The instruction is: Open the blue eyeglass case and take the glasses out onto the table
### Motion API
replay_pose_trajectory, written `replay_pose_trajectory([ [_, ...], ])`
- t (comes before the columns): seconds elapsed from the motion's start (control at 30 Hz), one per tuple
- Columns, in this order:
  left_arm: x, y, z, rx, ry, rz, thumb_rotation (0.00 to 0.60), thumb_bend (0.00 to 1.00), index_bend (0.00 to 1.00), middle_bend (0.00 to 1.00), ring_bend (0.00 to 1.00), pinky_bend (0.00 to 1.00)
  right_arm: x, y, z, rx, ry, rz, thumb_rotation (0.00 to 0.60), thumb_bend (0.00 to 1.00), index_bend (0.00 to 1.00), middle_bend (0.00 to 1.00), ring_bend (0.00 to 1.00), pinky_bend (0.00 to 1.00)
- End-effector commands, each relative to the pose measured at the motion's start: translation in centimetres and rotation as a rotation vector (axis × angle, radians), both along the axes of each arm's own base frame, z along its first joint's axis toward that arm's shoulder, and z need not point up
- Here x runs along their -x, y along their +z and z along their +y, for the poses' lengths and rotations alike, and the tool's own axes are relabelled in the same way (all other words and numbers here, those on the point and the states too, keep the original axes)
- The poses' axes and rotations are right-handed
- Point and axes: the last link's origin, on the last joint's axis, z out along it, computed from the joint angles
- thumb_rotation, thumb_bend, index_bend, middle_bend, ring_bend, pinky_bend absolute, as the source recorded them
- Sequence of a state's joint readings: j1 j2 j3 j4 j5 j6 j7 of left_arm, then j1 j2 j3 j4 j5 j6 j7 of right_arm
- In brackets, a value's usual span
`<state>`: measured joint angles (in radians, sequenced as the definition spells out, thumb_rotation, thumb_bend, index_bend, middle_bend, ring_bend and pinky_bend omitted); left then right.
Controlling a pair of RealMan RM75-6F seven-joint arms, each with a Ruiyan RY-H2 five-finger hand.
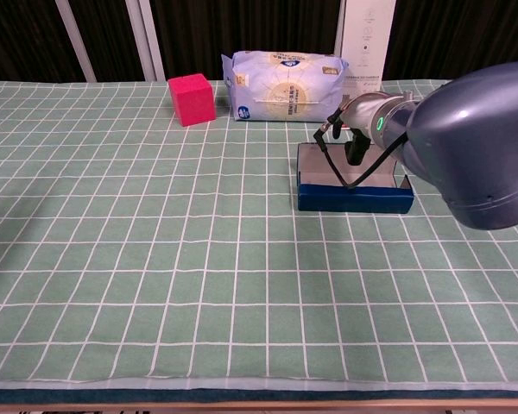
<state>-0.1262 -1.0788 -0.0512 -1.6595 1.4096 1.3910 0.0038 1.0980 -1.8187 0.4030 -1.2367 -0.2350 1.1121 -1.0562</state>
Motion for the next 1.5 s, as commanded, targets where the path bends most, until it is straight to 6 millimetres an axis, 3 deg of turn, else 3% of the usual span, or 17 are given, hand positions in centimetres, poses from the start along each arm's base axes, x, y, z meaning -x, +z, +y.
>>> replay_pose_trajectory([
  [0.03,0.0,0.0,0.0,0.0,-0.004,0.006,0.6,0.01,0.0,0.0,0.0,0.0,-1.1,1.0,1.0,-0.013,0.02,-0.046,0.6,0.74,0.2,0.0,0.0,0.23],
  [0.13,-0.1,-0.1,0.0,0.001,-0.009,0.009,0.6,0.01,0.0,0.0,0.0,0.0,-2.2,1.7,2.8,-0.046,0.047,-0.084,0.6,0.68,0.17,0.0,0.0,0.23],
  [0.2,-0.2,0.0,-0.1,-0.002,-0.014,0.016,0.6,0.01,0.0,0.0,0.0,0.0,-3.1,2.1,5.1,-0.088,0.077,-0.114,0.6,0.61,0.15,0.0,0.0,0.23],
  [0.33,-0.1,0.1,0.0,-0.009,-0.014,0.015,0.6,0.01,0.0,0.0,0.0,0.0,-3.3,2.6,6.5,-0.104,0.095,-0.122,0.6,0.51,0.12,0.08,0.08,0.25],
  [0.4,-0.1,0.2,0.0,-0.012,-0.017,0.014,0.6,0.01,0.0,0.0,0.0,0.0,-3.3,2.6,7.2,-0.104,0.115,-0.121,0.6,0.49,0.12,0.2,0.2,0.33],
  [0.5,-0.1,0.2,0.0,-0.014,-0.021,0.01,0.6,0.01,0.0,0.0,0.0,0.0,-3.0,2.6,7.6,-0.103,0.124,-0.129,0.6,0.48,0.12,0.48,0.54,0.6],
  [0.57,-0.2,0.2,0.0,-0.016,-0.024,0.009,0.6,0.01,0.0,0.0,0.0,0.0,-2.8,2.4,7.8,-0.108,0.116,-0.127,0.6,0.48,0.12,0.63,0.7,0.73],
  [0.67,-0.2,0.3,-0.1,-0.017,-0.025,0.004,0.6,0.01,0.0,0.0,0.0,0.0,-2.3,2.1,7.9,-0.12,0.096,-0.116,0.6,0.48,0.14,0.81,0.89,0.86],
  [0.73,-0.1,0.3,-0.1,-0.018,-0.023,0.0,0.6,0.01,0.0,0.0,0.0,0.0,-2.0,1.8,7.9,-0.133,0.077,-0.104,0.6,0.48,0.15,0.87,0.94,0.9],
  [1.17,0.0,0.4,0.1,-0.016,-0.016,-0.012,0.6,0.01,0.0,0.0,0.0,0.0,-0.5,0.0,8.1,-0.194,-0.034,-0.092,0.6,0.49,0.18,0.91,0.98,0.92],
  [1.5,-0.1,0.2,0.0,-0.009,-0.012,-0.018,0.6,0.01,0.0,0.0,0.0,0.0,-0.9,-0.2,9.9,-0.288,-0.037,-0.111,0.6,0.49,0.23,0.91,0.98,0.92],
])
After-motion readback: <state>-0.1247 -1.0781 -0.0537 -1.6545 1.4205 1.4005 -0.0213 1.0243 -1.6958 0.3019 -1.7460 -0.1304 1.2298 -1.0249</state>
